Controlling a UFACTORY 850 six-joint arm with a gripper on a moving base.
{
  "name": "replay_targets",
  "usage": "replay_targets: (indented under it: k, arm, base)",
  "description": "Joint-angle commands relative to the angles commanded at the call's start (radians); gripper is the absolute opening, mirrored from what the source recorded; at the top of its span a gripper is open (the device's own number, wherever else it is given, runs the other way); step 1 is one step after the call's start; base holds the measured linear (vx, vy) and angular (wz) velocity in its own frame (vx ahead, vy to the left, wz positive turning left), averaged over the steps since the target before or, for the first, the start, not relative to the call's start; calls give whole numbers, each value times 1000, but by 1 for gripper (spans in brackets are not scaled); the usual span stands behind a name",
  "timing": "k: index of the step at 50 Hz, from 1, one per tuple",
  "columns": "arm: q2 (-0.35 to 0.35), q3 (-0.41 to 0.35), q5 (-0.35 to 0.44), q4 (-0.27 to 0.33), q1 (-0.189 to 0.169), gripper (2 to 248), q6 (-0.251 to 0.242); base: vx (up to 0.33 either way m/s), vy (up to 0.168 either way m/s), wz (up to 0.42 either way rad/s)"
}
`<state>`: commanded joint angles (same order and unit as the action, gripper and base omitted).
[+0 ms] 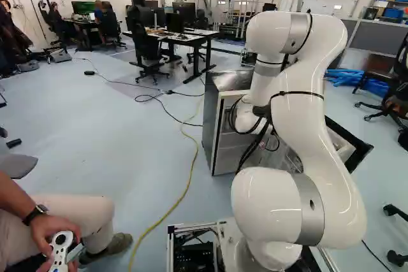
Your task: Grab a drink from the fridge
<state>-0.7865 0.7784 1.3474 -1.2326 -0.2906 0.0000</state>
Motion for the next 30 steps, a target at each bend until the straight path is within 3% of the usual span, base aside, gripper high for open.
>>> replay_targets:
  k: [30]
  arm:
    - [14, -30, 0, 62, -36, 247, 0]
  base:
    - [0, 0, 0]
